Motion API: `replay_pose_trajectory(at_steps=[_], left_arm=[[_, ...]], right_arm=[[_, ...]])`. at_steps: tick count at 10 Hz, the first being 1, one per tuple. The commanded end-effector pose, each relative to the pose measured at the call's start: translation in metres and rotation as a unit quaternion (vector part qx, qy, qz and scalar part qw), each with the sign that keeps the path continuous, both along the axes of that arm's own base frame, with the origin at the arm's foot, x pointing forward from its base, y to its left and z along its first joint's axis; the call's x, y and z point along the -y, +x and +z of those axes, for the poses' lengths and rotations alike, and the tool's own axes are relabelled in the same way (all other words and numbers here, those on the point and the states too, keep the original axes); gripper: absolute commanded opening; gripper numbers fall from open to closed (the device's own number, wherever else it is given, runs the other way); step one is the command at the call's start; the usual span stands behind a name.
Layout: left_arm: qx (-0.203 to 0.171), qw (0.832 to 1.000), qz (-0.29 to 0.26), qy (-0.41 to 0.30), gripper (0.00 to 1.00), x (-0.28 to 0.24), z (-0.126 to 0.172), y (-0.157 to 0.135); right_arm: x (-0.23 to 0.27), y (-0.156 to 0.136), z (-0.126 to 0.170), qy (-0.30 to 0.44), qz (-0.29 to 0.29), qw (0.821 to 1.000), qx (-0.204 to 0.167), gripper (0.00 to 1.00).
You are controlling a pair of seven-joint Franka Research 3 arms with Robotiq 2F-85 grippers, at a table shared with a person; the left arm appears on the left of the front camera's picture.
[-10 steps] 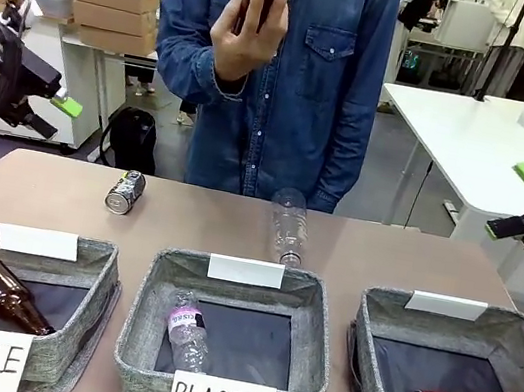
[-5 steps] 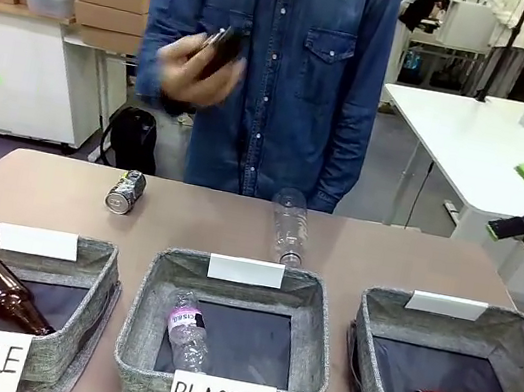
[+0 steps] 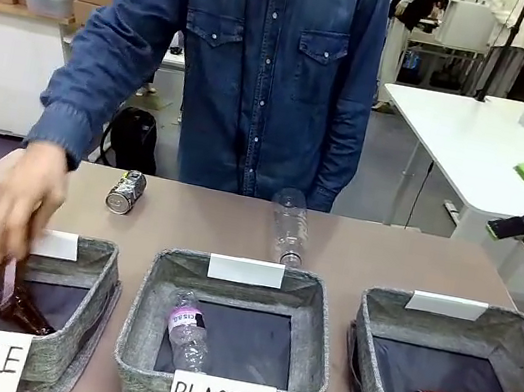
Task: Sort the can waste into the basket.
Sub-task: Pick up the can waste from the table and place it in the right Fabric basket.
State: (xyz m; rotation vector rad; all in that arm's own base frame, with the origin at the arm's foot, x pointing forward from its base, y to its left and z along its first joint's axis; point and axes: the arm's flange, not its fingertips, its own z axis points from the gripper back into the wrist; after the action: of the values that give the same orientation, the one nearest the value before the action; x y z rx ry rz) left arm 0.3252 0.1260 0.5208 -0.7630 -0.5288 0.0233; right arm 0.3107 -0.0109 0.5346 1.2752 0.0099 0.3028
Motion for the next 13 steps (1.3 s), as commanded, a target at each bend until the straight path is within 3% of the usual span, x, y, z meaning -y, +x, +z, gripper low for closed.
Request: replay_pose_trajectory(at_steps=[1,2,4,11,13], left_arm=[[-0.052,0.998,0.013,0.017,1.00,-0.052,0.025,-0.046],[-0.071,0.997,0.041,0.003,1.00,-0.074,0.029,-0.064],[-0.084,0.996,0.029,-0.023,1.00,-0.093,0.019,-0.071],[-0.103,0.995,0.003,0.007,1.00,-0.072,0.018,-0.050],[-0.094,0.995,-0.018,0.029,1.00,-0.034,0.015,-0.010]], right_arm=[[0.002,0.000,0.001,-0.001,0.006,1.000,0.007,1.00],[0.002,0.000,0.001,-0.001,0.006,1.000,0.007,1.00],[0.002,0.000,0.001,-0.001,0.006,1.000,0.007,1.00],[0.002,0.000,0.001,-0.001,0.006,1.000,0.007,1.00],[0.002,0.000,0.001,-0.001,0.006,1.000,0.007,1.00]])
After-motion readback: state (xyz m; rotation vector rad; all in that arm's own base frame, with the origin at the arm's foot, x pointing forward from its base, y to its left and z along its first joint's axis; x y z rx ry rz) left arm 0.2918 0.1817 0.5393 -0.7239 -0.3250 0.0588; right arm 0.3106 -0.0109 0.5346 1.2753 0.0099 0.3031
